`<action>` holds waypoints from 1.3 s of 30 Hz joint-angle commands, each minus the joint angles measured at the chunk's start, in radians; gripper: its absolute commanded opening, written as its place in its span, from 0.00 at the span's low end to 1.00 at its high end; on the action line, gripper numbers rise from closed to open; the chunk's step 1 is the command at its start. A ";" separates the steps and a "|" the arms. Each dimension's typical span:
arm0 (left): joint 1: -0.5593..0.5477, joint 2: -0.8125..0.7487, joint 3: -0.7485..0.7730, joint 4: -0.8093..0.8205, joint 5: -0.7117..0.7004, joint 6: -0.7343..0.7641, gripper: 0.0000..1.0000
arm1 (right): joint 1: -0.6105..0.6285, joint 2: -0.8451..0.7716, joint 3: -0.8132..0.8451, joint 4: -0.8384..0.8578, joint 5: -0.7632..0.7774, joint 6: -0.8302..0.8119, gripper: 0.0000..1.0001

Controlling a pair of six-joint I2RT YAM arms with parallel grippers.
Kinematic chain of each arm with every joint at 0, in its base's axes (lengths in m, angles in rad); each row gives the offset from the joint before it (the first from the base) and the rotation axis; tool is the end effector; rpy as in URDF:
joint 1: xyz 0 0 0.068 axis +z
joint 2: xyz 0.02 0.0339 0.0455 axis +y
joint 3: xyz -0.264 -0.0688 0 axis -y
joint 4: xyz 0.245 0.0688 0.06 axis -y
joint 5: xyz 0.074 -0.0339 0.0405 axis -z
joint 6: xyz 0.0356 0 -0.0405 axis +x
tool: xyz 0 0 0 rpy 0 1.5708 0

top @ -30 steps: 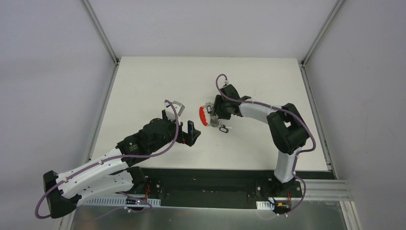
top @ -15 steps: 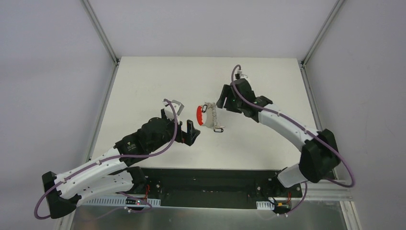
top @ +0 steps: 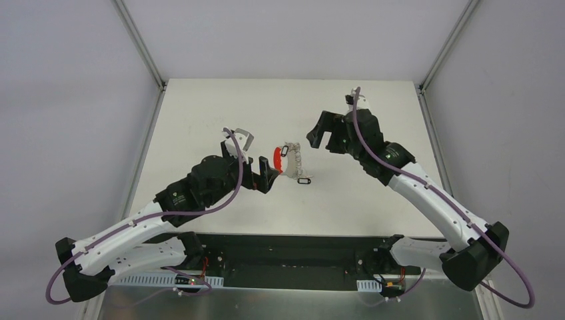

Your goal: Put the keys on the keyring

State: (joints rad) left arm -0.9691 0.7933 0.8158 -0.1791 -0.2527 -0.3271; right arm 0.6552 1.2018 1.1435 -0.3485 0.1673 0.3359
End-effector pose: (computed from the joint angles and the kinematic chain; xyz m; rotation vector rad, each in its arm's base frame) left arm 0.1124 -0.1479 0.3502 0.3760 1.7393 -0.7334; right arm 0.2201 0.1617 0.3622 -0.2090 1.9922 0.4783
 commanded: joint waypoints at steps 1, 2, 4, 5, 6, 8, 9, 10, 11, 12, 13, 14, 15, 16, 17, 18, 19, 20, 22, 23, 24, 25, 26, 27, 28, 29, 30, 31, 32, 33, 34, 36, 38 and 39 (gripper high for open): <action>-0.006 0.011 0.080 -0.011 -0.083 0.046 1.00 | 0.023 -0.070 0.074 -0.010 0.010 -0.037 0.99; -0.005 0.011 0.093 -0.012 -0.096 0.051 1.00 | 0.030 -0.079 0.079 -0.014 0.035 -0.035 0.99; -0.005 0.015 0.116 -0.019 -0.118 0.065 1.00 | 0.049 -0.101 0.081 -0.009 0.082 -0.039 0.99; -0.005 0.019 0.127 -0.021 -0.128 0.073 1.00 | 0.062 -0.112 0.078 -0.001 0.101 -0.047 0.99; -0.006 0.028 0.142 -0.026 -0.136 0.082 1.00 | 0.072 -0.121 0.077 0.007 0.124 -0.057 0.99; -0.006 0.049 0.181 -0.050 -0.157 0.100 1.00 | 0.100 -0.136 0.077 0.013 0.172 -0.072 0.99; -0.005 0.063 0.204 -0.067 -0.169 0.109 1.00 | 0.115 -0.141 0.078 0.012 0.202 -0.080 0.99; -0.006 0.073 0.221 -0.080 -0.179 0.115 1.00 | 0.133 -0.142 0.079 0.010 0.237 -0.085 0.99; -0.005 0.081 0.235 -0.086 -0.180 0.127 1.00 | 0.148 -0.143 0.078 0.008 0.262 -0.090 0.99; -0.005 0.087 0.250 -0.091 -0.180 0.138 1.00 | 0.167 -0.144 0.077 0.006 0.284 -0.097 0.99; -0.006 0.090 0.261 -0.095 -0.185 0.146 1.00 | 0.190 -0.146 0.075 0.004 0.319 -0.102 0.99; -0.005 0.094 0.272 -0.102 -0.195 0.152 1.00 | 0.205 -0.146 0.071 0.003 0.340 -0.108 0.99; -0.006 0.096 0.280 -0.104 -0.201 0.159 1.00 | 0.217 -0.145 0.066 0.000 0.356 -0.115 0.99; -0.006 0.096 0.285 -0.106 -0.207 0.168 1.00 | 0.226 -0.142 0.065 -0.005 0.374 -0.117 0.99; -0.005 0.096 0.288 -0.105 -0.224 0.178 1.00 | 0.234 -0.139 0.066 -0.013 0.391 -0.120 0.99; -0.006 0.100 0.289 -0.105 -0.252 0.191 1.00 | 0.239 -0.136 0.067 -0.019 0.407 -0.123 0.99; -0.006 0.109 0.292 -0.105 -0.295 0.202 1.00 | 0.243 -0.133 0.066 -0.023 0.426 -0.124 0.99; -0.005 0.121 0.299 -0.109 -0.333 0.211 1.00 | 0.246 -0.129 0.066 -0.025 0.438 -0.128 0.99; -0.005 0.137 0.302 -0.114 -0.369 0.215 1.00 | 0.248 -0.119 0.075 -0.039 0.434 -0.139 0.99; -0.005 0.137 0.301 -0.114 -0.376 0.214 1.00 | 0.250 -0.115 0.077 -0.046 0.435 -0.140 0.99; -0.006 0.137 0.297 -0.114 -0.384 0.216 1.00 | 0.250 -0.113 0.077 -0.047 0.437 -0.138 0.99; -0.006 0.136 0.293 -0.113 -0.393 0.218 1.00 | 0.249 -0.110 0.074 -0.047 0.443 -0.132 0.99; -0.006 0.136 0.290 -0.112 -0.403 0.219 1.00 | 0.250 -0.108 0.072 -0.049 0.457 -0.117 0.99; -0.006 0.135 0.286 -0.110 -0.410 0.224 1.00 | 0.249 -0.105 0.072 -0.054 0.466 -0.099 0.99; -0.006 0.136 0.284 -0.108 -0.414 0.228 1.00 | 0.249 -0.106 0.066 -0.053 0.468 -0.090 0.99; -0.005 0.137 0.282 -0.106 -0.417 0.231 1.00 | 0.249 -0.108 0.059 -0.045 0.455 -0.097 0.99; -0.005 0.141 0.282 -0.103 -0.416 0.234 1.00 | 0.250 -0.108 0.053 -0.038 0.446 -0.104 0.99; -0.006 0.141 0.282 -0.101 -0.415 0.240 1.00 | 0.250 -0.106 0.049 -0.031 0.442 -0.109 0.99; -0.005 0.142 0.284 -0.100 -0.416 0.242 1.00 | 0.249 -0.101 0.046 -0.027 0.446 -0.114 0.99; -0.005 0.142 0.282 -0.099 -0.417 0.243 1.00 | 0.249 -0.092 0.048 -0.025 0.462 -0.116 0.99; -0.005 0.141 0.279 -0.096 -0.419 0.243 1.00 | 0.249 -0.083 0.049 -0.026 0.488 -0.119 0.99; -0.005 0.134 0.268 -0.085 -0.430 0.241 1.00 | 0.249 -0.059 0.062 -0.037 0.549 -0.120 0.99; -0.005 0.126 0.249 -0.059 -0.430 0.248 1.00 | 0.251 -0.040 0.077 -0.047 0.586 -0.113 0.99; -0.005 0.122 0.242 -0.049 -0.432 0.249 1.00 | 0.251 -0.035 0.083 -0.050 0.593 -0.110 0.99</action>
State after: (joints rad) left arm -0.9691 0.9360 1.0794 -0.2852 -0.6468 -0.1070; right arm 0.8997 1.1358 1.1839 -0.3988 0.6563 0.2260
